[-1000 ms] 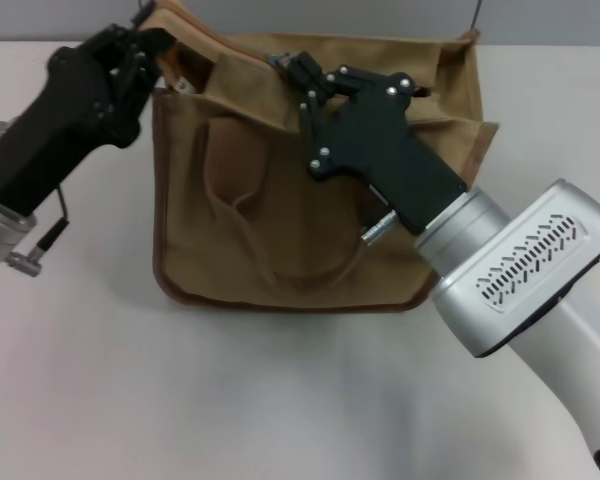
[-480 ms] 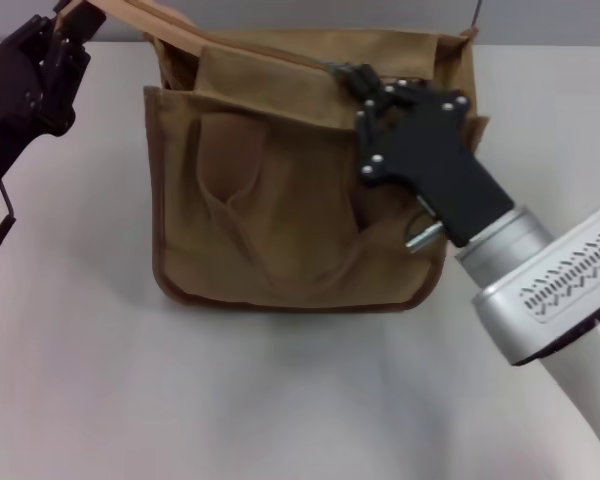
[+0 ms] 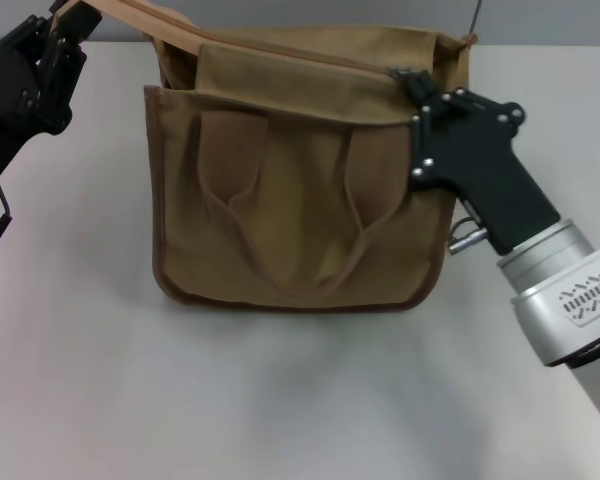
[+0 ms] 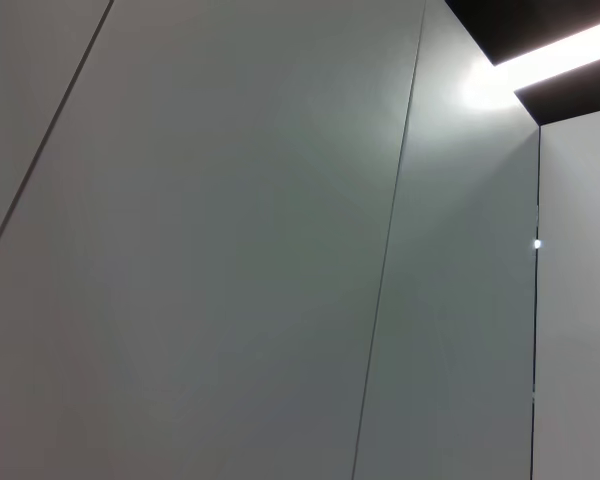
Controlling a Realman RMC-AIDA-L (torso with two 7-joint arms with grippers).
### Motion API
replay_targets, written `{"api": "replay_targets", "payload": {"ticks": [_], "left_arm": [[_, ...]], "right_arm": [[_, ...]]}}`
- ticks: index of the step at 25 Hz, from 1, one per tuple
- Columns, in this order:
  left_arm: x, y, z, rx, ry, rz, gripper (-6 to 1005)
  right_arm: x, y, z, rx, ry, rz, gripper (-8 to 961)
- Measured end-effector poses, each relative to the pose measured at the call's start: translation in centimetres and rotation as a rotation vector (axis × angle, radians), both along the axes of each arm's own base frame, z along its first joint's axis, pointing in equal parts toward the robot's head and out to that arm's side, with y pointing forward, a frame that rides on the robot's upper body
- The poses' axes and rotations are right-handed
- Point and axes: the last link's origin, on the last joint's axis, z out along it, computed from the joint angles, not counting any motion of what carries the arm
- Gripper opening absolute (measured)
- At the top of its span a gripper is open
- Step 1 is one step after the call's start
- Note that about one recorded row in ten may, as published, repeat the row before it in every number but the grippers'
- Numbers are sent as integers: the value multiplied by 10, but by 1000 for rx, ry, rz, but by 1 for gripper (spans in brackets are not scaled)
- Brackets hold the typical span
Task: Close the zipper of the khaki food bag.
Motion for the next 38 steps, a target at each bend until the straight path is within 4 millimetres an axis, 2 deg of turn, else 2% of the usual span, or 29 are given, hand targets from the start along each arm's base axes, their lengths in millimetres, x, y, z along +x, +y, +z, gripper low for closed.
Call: {"api": "replay_targets", "payload": {"ticks": [9, 16, 19, 23, 28, 33, 36, 37, 38], "left_arm": [[1, 3, 0, 1, 8, 5, 77], [1, 4, -1, -3, 11, 8, 77], [0, 3, -2, -2, 15, 8, 95], [-1, -1, -1, 10, 35, -7, 132], [-7, -6, 1, -23, 98, -13, 177], [-22, -20, 6, -50, 256, -21, 375], [-32, -28, 10, -57, 313, -5, 443], [-38, -33, 13, -58, 339, 9, 465], [-54, -52, 20, -51, 373, 63, 488]], "right_arm": [[15, 0, 14, 67, 29, -59, -5], [30, -5, 39, 68, 232, -45, -6], [38, -6, 48, 7, 315, -26, 167], [44, -3, 52, -98, 372, -5, 255], [46, -4, 56, -112, 388, 8, 365], [46, -6, 54, -126, 388, 10, 488], [44, -8, 52, -155, 399, 21, 540], [44, -9, 52, -169, 406, 29, 539], [44, -12, 54, -198, 421, 51, 539]]}}
